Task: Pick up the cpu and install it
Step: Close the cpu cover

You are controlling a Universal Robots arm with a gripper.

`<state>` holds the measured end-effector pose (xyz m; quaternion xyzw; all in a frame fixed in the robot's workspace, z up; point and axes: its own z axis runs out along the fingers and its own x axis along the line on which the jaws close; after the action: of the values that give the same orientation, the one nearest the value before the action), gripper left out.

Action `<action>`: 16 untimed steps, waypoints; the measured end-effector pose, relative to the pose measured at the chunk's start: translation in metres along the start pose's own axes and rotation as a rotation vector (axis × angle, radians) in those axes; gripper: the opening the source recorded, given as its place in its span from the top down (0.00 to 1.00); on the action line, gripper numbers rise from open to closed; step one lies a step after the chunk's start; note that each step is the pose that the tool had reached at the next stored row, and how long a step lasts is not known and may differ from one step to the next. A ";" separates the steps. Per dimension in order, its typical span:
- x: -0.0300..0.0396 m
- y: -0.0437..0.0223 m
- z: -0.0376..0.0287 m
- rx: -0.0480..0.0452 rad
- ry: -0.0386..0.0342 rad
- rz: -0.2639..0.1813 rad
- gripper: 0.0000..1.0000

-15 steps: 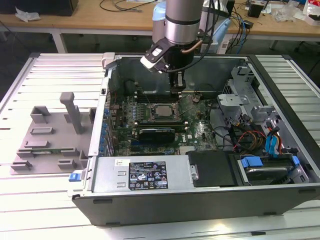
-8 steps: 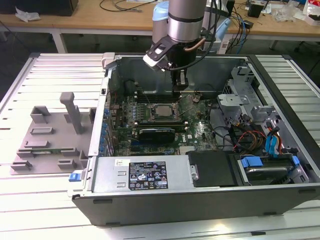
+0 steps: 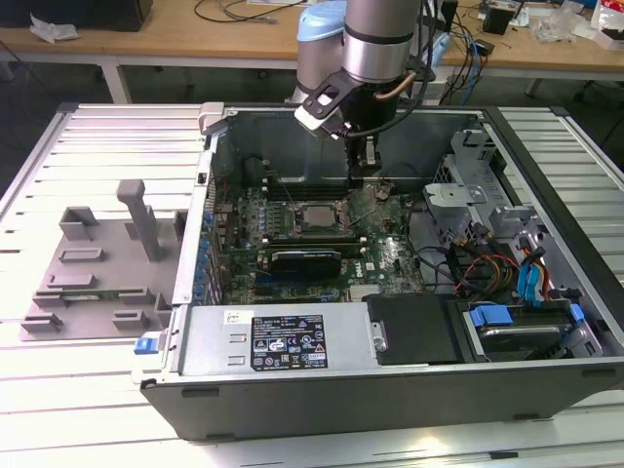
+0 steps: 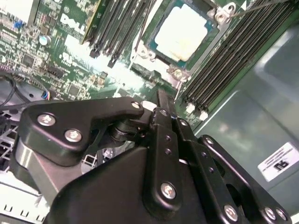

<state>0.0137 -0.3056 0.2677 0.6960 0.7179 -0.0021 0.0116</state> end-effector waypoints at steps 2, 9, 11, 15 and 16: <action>-0.0003 0.0103 0.0001 0.0001 0.0001 0.000 0.89; -0.0014 0.0470 0.0033 0.0066 0.0002 0.000 0.89; -0.0015 0.0516 0.0104 0.0079 0.0001 0.000 0.89; -0.0014 0.0550 0.0215 0.0114 0.0005 0.000 0.89; -0.0014 0.0550 0.0220 0.0116 0.0002 0.000 0.89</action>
<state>0.0690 -0.3057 0.2465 0.6961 0.7179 -0.0062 0.0075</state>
